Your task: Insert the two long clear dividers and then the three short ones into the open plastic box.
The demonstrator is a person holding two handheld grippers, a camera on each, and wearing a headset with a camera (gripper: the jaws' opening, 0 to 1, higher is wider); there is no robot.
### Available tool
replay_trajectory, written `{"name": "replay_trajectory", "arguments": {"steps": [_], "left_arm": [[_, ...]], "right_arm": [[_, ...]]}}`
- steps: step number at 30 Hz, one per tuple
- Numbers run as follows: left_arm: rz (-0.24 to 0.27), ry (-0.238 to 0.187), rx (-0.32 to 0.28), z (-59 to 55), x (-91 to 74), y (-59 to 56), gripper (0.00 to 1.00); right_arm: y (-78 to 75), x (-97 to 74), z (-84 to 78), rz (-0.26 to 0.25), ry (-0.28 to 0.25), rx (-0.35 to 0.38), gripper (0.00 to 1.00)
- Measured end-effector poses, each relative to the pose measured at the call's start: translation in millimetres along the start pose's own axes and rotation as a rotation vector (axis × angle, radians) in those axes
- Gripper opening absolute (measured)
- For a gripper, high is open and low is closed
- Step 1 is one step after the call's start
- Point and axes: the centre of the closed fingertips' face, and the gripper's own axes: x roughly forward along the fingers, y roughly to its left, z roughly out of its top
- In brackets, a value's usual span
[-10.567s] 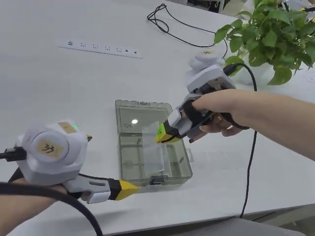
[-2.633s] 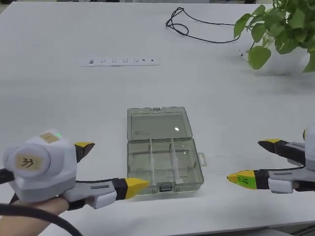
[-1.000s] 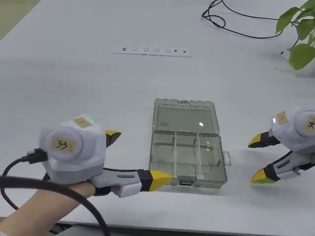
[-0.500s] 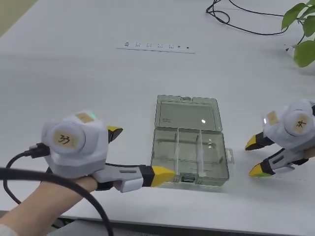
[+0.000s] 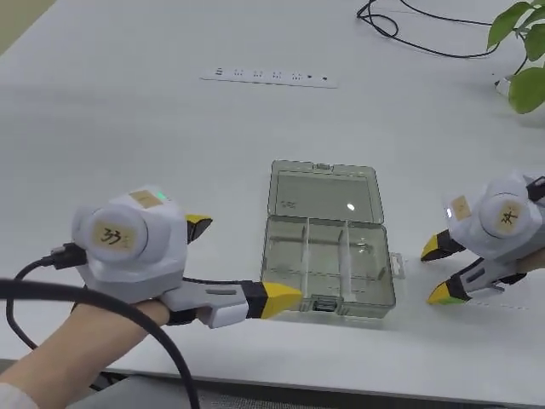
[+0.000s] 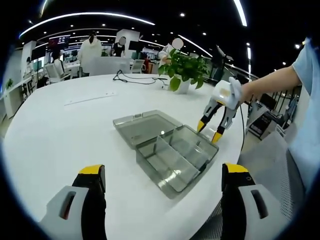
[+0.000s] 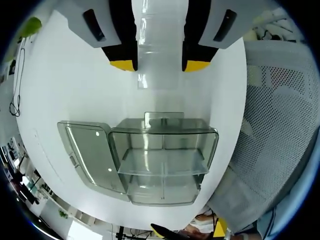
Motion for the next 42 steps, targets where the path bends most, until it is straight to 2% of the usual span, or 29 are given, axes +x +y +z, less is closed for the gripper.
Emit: {"name": "replay_trajectory", "arguments": {"steps": [5, 17, 24, 32, 38, 42], "left_arm": [[-0.004, -0.006, -0.008, 1.6, 0.9, -2.2, 0.99], [-0.019, -0.001, 0.000, 0.9, 1.8, -6.0, 0.98], [-0.025, 0.004, 0.010, 1.7, 3.5, -9.0, 0.98], [-0.036, 0.010, 0.014, 1.6, 6.9, -11.2, 0.98], [-0.044, 0.004, 0.000, 4.3, 9.5, -12.8, 0.97], [-0.047, 0.010, -0.034, 6.1, 13.8, -13.5, 0.95]], "right_arm": [[6.0, -0.8, 5.2, 0.002, 0.004, -0.009, 0.33], [1.6, 2.2, 2.3, -0.019, 0.015, -0.012, 0.33], [4.7, -3.1, 3.4, -0.033, 0.022, -0.014, 0.33], [2.4, -7.4, 3.9, -0.060, -0.001, 0.000, 0.33], [-1.3, -16.5, 7.5, -0.088, -0.009, -0.004, 0.33], [-4.7, -25.7, 12.6, -0.121, -0.007, -0.008, 0.33]]}}
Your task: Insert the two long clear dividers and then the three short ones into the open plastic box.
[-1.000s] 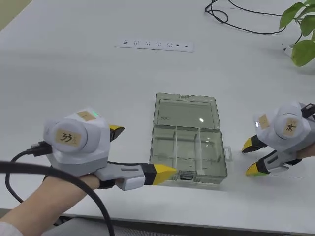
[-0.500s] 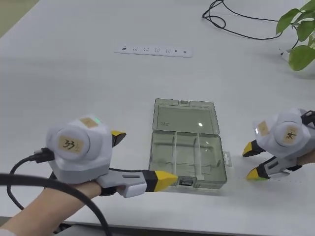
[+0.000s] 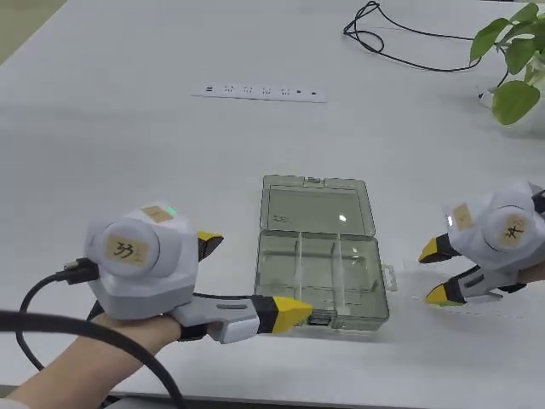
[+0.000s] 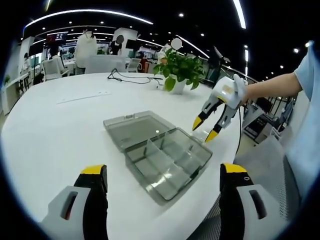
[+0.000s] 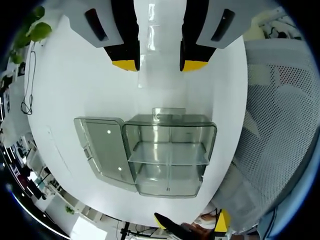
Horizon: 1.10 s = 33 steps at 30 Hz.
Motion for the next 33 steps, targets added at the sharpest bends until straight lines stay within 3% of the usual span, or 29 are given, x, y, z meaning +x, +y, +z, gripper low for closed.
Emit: {"name": "replay_trajectory", "arguments": {"steps": [5, 12, 20, 21, 33], "left_arm": [[-0.018, -0.002, -0.043, 7.7, 4.5, -4.7, 0.93], [-0.083, -0.028, -0.171, 26.2, 17.2, -15.7, 0.79], [-0.160, -0.029, -0.282, 40.5, 37.6, -28.7, 0.63], [-0.178, -0.029, -0.317, 42.3, 40.0, -33.0, 0.62], [-0.309, -0.014, -0.470, 51.7, 58.5, -59.0, 0.43]], "right_arm": [[-9.6, -9.2, 5.0, -0.038, -0.022, -0.002, 0.33], [-20.6, -29.6, 25.5, -0.116, -0.067, -0.042, 0.33], [-19.0, -50.2, 57.7, -0.176, -0.110, -0.114, 0.33], [-19.7, -53.1, 63.4, -0.191, -0.120, -0.132, 0.33], [-12.8, -64.2, 101.6, -0.217, -0.179, -0.205, 0.33]]}}
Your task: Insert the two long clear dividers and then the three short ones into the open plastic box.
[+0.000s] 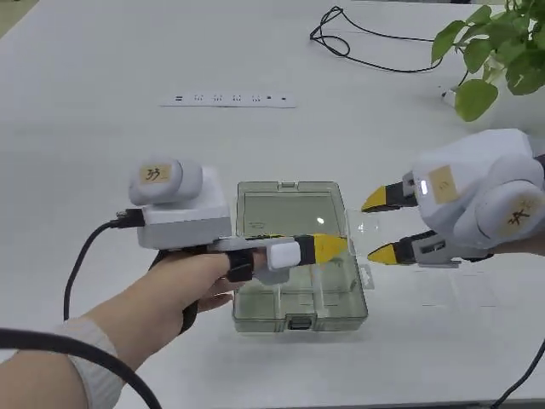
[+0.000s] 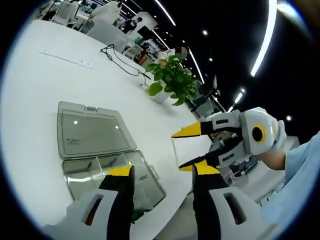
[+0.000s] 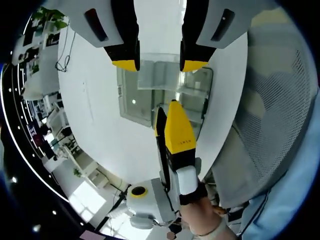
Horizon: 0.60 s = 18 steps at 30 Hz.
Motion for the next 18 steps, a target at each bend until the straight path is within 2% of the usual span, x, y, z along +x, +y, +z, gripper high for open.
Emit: {"name": "replay_trajectory", "arguments": {"steps": [2, 11, 18], "left_arm": [[-0.015, 0.000, -0.015, -0.4, 1.5, -3.2, 0.38], [-0.022, 0.003, -0.053, -2.2, 3.8, -3.4, 0.22], [-0.028, -0.003, -0.066, -2.7, 2.4, -4.0, 0.13]], "right_arm": [[0.8, 1.3, 4.6, -0.001, -0.007, -0.010, 0.33], [4.8, 8.9, 22.6, 0.007, -0.031, -0.058, 0.33], [4.4, 10.8, 27.6, 0.007, -0.032, -0.080, 0.33]]}}
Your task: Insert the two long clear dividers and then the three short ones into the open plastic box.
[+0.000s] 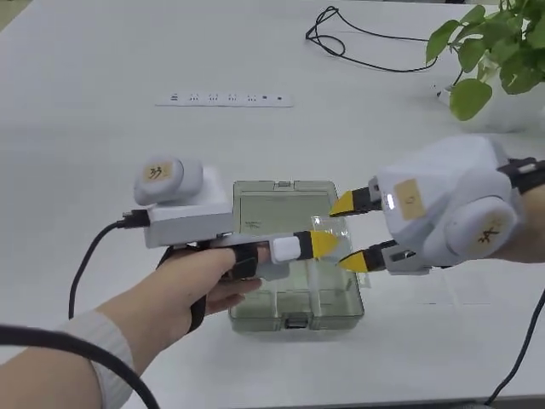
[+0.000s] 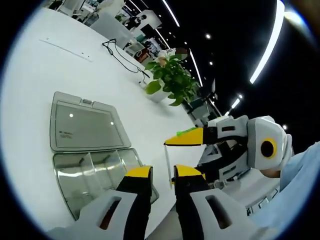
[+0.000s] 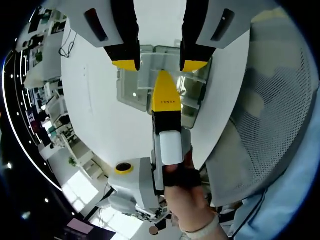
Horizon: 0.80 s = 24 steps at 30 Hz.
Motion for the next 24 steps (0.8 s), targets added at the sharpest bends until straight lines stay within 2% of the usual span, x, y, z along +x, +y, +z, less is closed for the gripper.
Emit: {"name": "replay_trajectory", "arguments": {"steps": [5, 10, 23, 24], "left_arm": [[-0.005, -0.002, -0.012, -0.7, -0.6, -0.2, 0.08], [-0.033, 0.004, -0.013, -2.6, -0.3, -6.9, 0.00], [-0.056, 0.020, -0.001, -7.1, -3.2, -13.8, 0.00], [-0.053, 0.032, 0.036, -9.3, -3.4, -13.6, 0.00]], "right_arm": [[-0.8, -0.8, 3.4, -0.005, -0.006, -0.006, 0.33], [1.3, -0.6, 4.8, -0.009, -0.004, -0.012, 0.33], [5.5, -5.1, 8.3, -0.003, -0.021, -0.037, 0.35], [4.0, -5.5, 8.4, -0.009, -0.024, -0.032, 0.36]]}}
